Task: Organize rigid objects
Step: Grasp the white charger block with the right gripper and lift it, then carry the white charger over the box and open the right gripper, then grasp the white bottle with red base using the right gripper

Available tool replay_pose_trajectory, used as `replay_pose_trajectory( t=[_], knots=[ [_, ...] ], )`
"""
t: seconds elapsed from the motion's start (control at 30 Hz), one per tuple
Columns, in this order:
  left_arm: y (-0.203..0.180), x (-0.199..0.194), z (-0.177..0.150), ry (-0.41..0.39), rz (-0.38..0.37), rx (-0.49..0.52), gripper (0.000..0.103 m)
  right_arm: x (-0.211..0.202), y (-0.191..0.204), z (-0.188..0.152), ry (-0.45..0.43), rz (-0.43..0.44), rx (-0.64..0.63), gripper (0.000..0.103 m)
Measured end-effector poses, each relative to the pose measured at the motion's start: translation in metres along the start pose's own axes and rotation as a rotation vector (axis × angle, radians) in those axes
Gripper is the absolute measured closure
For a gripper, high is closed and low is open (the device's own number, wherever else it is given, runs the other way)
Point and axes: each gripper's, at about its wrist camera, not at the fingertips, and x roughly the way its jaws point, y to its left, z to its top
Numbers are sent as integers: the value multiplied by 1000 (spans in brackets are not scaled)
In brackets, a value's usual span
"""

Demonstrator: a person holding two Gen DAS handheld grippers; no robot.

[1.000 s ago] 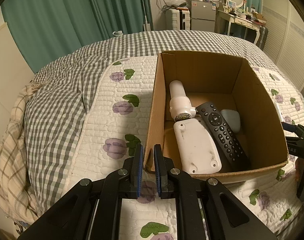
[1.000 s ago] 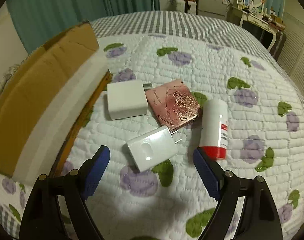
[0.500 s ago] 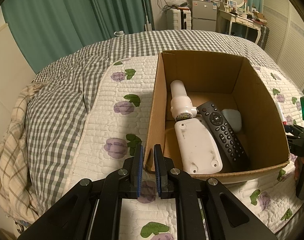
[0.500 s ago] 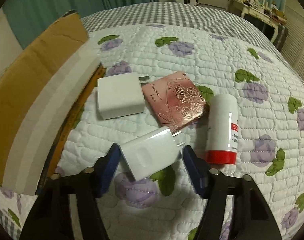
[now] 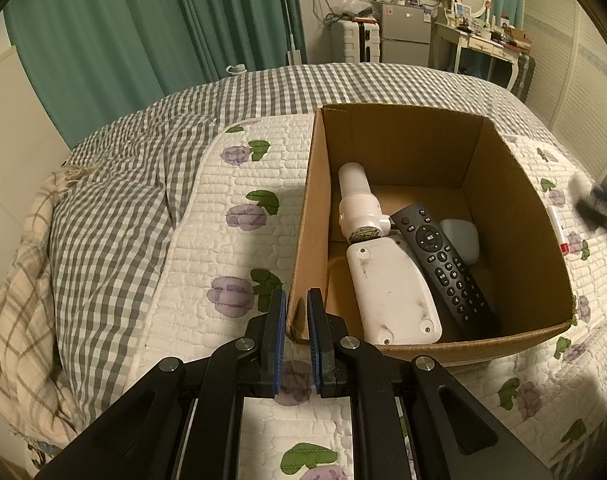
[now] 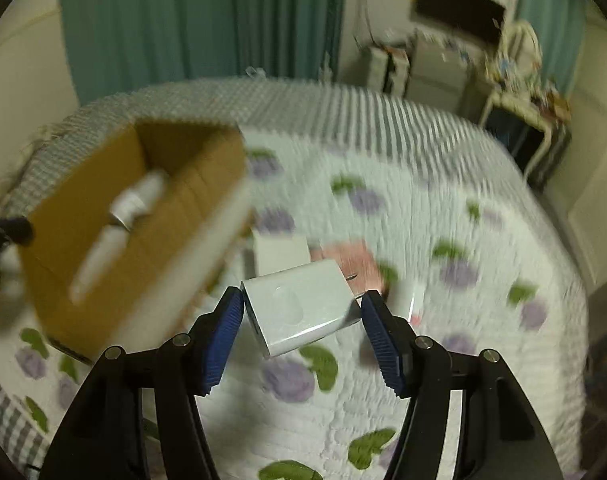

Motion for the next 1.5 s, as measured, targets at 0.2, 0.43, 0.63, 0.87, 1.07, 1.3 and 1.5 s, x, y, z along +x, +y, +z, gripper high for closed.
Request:
replay_pose_trajectory(
  t=[0.2, 0.43, 0.63, 0.87, 1.07, 1.3, 1.5],
  knots=[
    [0, 0, 1, -1, -10, -2, 92, -53, 56, 54, -143, 64, -118, 42],
    [-1, 0, 2, -2, -11, -3, 92, -29, 121, 53, -105, 114, -204, 42],
    [-1, 0, 1, -1, -11, -4, 92, 9, 139, 31, -28, 120, -218, 44],
    [-4, 1, 1, 0, 0, 3, 92, -10, 131, 29, -76, 119, -216, 39],
    [-4, 1, 3, 6, 0, 4, 92, -37, 96, 33, -119, 107, -166, 27],
    [-5, 1, 3, 5, -1, 5, 92, -52, 10, 34, -137, -58, -63, 22],
    [-6, 0, 2, 14, 10, 14, 92, -22, -63, 11, -69, -166, 67, 22]
  ],
)
